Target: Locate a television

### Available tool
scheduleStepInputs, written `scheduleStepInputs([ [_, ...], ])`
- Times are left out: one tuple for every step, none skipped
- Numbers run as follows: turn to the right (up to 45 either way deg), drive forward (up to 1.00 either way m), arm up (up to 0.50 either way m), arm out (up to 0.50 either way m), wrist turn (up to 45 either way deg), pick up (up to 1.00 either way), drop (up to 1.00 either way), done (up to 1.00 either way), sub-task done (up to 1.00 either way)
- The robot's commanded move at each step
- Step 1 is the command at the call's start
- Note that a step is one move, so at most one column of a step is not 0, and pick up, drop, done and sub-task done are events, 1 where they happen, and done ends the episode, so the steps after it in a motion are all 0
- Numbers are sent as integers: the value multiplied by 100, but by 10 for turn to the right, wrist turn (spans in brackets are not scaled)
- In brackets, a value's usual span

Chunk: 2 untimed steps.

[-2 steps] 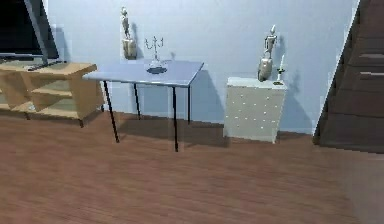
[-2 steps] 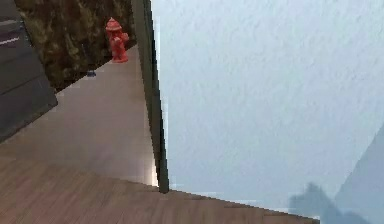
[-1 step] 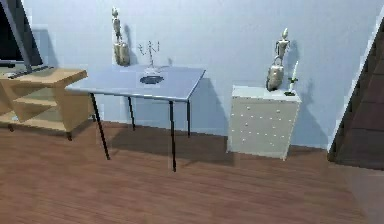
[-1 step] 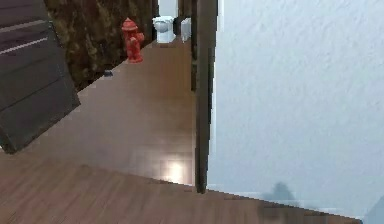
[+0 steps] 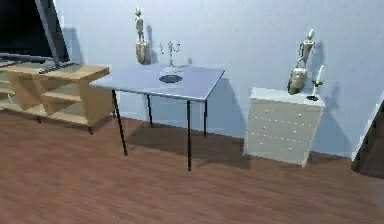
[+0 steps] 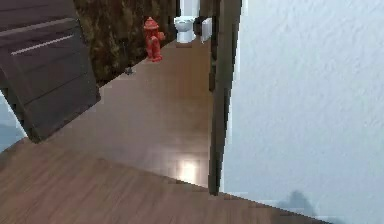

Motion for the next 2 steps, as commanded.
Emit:
scheduleStepInputs([
  [0,45,0,0,0,0,0,0,0],
  [-450,0,0,0,0,0,0,0,0],
])
